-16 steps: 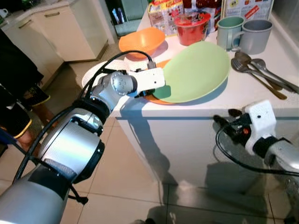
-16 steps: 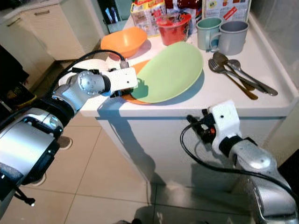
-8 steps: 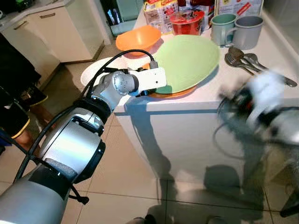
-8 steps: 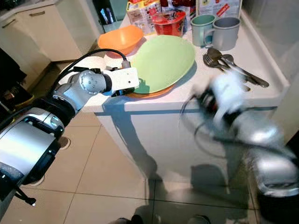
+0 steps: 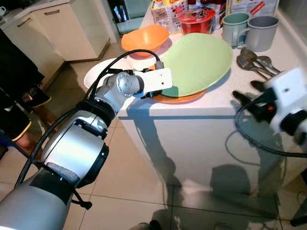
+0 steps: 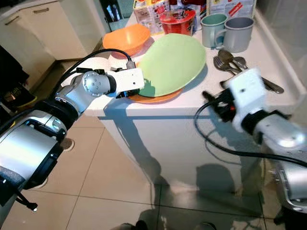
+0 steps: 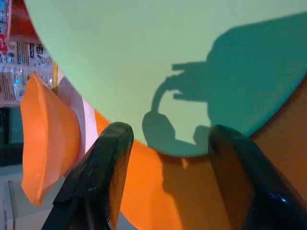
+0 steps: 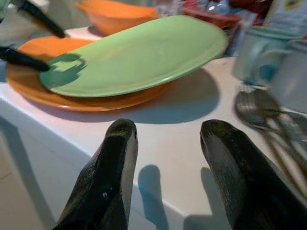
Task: Setting the table
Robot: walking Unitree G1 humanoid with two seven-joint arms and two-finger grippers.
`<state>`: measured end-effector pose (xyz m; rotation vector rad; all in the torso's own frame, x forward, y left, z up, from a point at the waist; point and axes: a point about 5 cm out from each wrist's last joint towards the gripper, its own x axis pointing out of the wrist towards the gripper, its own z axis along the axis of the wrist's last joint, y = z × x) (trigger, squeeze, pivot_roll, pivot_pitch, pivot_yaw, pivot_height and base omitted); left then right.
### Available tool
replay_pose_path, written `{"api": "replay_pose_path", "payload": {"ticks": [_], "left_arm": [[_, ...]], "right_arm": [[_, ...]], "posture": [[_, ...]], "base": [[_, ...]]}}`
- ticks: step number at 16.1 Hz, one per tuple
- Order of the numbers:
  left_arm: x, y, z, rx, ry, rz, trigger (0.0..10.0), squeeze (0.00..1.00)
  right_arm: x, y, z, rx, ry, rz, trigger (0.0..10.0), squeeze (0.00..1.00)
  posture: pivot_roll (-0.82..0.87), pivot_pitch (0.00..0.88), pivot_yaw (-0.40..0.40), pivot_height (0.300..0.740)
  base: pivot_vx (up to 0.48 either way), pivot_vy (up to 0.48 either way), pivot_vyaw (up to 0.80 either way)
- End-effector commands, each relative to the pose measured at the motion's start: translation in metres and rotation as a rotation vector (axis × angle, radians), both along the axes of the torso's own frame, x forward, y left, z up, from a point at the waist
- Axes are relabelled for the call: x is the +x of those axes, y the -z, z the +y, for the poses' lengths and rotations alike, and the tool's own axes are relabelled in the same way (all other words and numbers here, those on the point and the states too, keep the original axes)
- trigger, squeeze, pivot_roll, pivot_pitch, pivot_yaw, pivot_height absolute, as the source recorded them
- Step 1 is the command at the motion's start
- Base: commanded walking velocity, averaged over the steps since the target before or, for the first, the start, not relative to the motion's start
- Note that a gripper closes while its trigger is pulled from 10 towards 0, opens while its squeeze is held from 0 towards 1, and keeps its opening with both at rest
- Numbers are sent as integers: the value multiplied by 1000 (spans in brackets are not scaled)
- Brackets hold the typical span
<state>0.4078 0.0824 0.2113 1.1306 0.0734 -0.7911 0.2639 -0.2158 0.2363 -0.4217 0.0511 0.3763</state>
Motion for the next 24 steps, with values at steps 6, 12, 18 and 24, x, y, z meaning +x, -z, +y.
{"api": "replay_pose_path", "payload": {"ticks": [6, 12, 18, 24], "left_arm": [[-7, 38, 30, 217, -11, 82, 10000, 0], [-7, 39, 34, 238, -14, 67, 10000, 0], [-7, 40, 33, 233, -17, 68, 10000, 0], [-8, 42, 31, 228, -15, 75, 10000, 0]], "right_arm": [[12, 2, 3, -14, -29, -16, 10000, 0], [39, -2, 4, -42, -23, -76, 10000, 0], [39, -24, 16, -18, -78, -161, 10000, 0], [30, -19, 28, -778, -247, -377, 10000, 0]], "posture": [[-138, 123, 235, 740], [-127, 111, 226, 740], [-128, 112, 221, 740], [-133, 115, 218, 740]], "base": [[0, 0, 0], [0, 0, 0], [0, 0, 0], [0, 0, 0]]}}
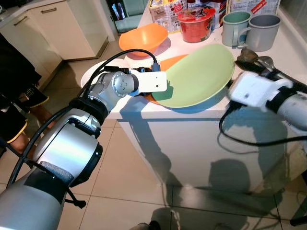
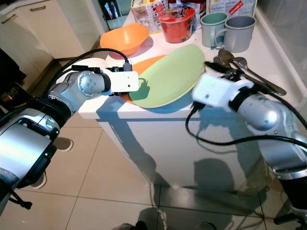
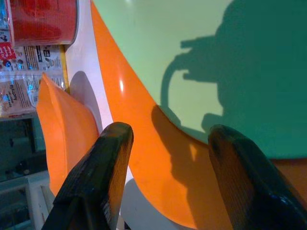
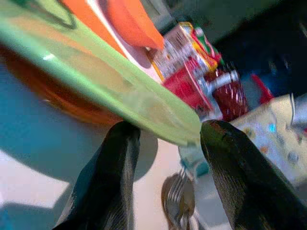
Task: Setting the table
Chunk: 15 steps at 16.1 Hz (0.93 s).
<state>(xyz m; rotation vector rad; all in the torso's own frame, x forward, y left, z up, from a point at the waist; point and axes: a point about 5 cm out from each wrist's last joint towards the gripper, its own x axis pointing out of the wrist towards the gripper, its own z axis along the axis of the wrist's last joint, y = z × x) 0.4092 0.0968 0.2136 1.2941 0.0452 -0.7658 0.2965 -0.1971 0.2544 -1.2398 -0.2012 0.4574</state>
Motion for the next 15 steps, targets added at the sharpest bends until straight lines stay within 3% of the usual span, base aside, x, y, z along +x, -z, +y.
{"api": "replay_pose_path", "payload": {"ticks": [1, 3, 6, 7, 13, 15], "left_arm": [[-10, 45, 17, 91, -51, 155, 10000, 0], [-9, 44, 15, 88, -50, 153, 10000, 0], [-9, 43, 14, 85, -48, 151, 10000, 0], [-9, 43, 14, 81, -47, 152, 10000, 0], [-9, 42, 11, 72, -40, 157, 10000, 0], [-9, 42, 11, 69, -40, 158, 10000, 0]], "right_arm": [[-3, 0, 10, -47, -66, -10, 10000, 0], [-1, 6, 12, -116, -98, -19, 10000, 0], [2, 13, 21, -135, -136, -35, 10000, 0], [5, 13, 21, -108, -130, -44, 10000, 992], [14, 15, 15, -44, -67, -61, 10000, 1000], [17, 17, 11, -75, -26, -62, 10000, 1000]], "posture": [[-133, 115, 218, 740], [-133, 116, 218, 740], [-130, 119, 219, 740], [-128, 121, 217, 740], [-126, 129, 218, 740], [-128, 128, 214, 740]], "base": [[0, 0, 0], [0, 0, 0], [0, 0, 0], [0, 0, 0], [0, 0, 0], [0, 0, 0]]}}
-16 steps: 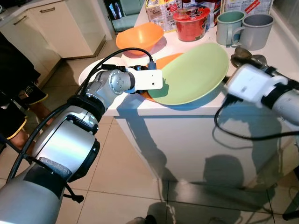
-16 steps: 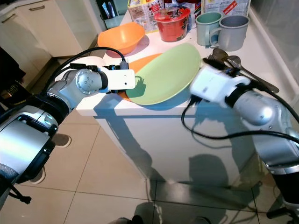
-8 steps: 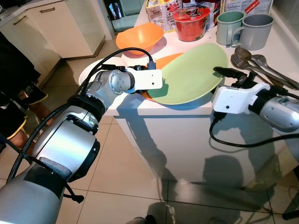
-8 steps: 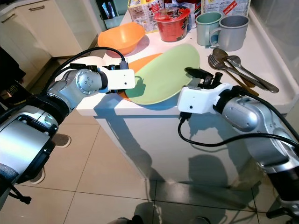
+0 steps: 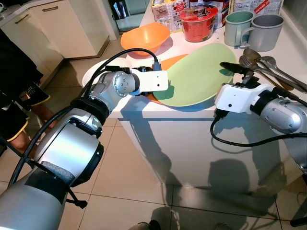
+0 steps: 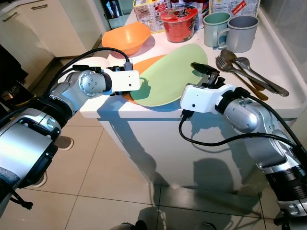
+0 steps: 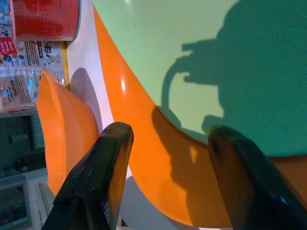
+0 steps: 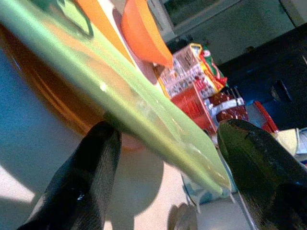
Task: Setting the table
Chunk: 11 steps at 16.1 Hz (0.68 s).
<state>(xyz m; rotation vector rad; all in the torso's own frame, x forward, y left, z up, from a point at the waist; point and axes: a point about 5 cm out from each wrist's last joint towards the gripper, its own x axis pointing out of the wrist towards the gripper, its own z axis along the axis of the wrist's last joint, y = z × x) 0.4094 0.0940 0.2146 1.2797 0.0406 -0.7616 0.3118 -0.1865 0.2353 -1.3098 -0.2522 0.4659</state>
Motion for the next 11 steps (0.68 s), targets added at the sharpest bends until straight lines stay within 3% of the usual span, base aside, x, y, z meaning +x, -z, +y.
{"api": "replay_pose_path", "payload": {"ticks": [1, 2, 11], "left_arm": [[-10, 43, 13, 83, -36, 160, 10000, 0], [-10, 43, 13, 82, -36, 159, 10000, 0], [-9, 41, 11, 69, -34, 161, 10000, 0]], "right_arm": [[2, -3, 1, 6, 9, -8, 10000, 0], [1, -6, 0, 40, 1, -21, 0, 0], [4, -9, 5, 77, -23, -28, 0, 0]], "posture": [[-129, 126, 214, 740], [-129, 123, 216, 740], [-124, 130, 211, 740]], "base": [[0, 0, 0], [0, 0, 0], [0, 0, 0]]}}
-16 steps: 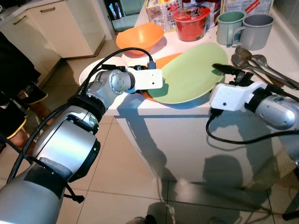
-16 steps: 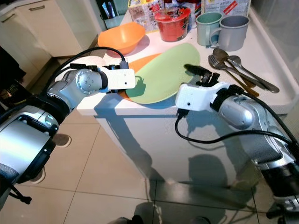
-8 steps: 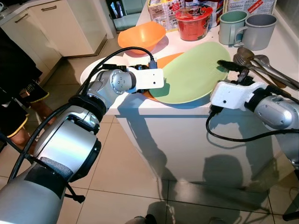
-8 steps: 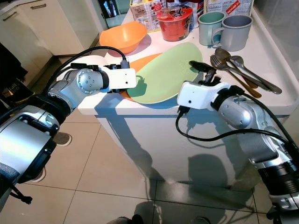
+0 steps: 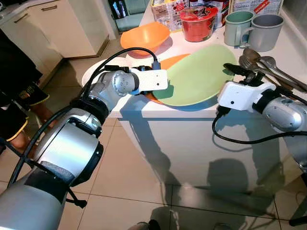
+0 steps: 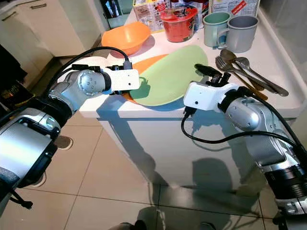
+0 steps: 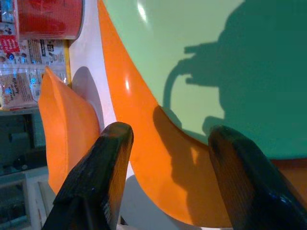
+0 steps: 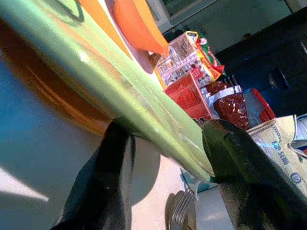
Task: Setting the table
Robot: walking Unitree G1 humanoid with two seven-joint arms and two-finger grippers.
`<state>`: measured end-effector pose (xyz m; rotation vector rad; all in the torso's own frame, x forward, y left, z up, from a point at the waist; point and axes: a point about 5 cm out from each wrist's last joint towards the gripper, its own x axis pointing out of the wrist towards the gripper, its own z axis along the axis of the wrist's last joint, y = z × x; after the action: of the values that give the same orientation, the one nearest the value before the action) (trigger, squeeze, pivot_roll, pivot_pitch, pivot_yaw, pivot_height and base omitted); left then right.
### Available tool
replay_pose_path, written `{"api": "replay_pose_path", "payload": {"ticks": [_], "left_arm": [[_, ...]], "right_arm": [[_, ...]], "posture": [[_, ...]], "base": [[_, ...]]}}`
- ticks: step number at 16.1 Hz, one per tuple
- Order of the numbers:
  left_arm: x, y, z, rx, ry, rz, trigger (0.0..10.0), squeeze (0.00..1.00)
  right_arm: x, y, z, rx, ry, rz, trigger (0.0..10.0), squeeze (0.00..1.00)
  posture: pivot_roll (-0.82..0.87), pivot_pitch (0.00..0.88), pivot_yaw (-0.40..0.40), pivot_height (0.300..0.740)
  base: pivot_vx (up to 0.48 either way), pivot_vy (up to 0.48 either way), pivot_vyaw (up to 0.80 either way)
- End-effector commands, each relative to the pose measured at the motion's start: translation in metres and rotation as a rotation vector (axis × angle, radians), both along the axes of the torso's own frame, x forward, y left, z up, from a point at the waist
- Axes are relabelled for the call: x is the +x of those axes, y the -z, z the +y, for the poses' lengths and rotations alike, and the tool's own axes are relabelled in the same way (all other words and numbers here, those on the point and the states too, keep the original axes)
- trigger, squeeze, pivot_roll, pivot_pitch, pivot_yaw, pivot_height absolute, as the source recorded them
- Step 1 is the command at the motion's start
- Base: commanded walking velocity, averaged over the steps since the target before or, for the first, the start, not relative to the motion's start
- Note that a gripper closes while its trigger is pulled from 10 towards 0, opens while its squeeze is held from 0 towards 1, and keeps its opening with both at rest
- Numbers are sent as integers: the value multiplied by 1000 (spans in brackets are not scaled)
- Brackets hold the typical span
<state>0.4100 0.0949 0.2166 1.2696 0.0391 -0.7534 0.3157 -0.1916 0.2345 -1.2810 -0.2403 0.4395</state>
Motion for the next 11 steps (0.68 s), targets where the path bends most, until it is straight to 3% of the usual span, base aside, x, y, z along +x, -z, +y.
{"api": "replay_pose_path", "payload": {"ticks": [1, 11], "left_arm": [[-10, 43, 10, 78, -26, 164, 10000, 0], [-10, 44, 10, 74, -25, 167, 10000, 0]], "right_arm": [[0, -9, 10, 46, -53, -28, 0, 0], [-2, -7, 11, 92, -53, -27, 0, 0]], "posture": [[-123, 131, 211, 740], [-123, 118, 211, 740]], "base": [[0, 0, 0], [0, 0, 0]]}}
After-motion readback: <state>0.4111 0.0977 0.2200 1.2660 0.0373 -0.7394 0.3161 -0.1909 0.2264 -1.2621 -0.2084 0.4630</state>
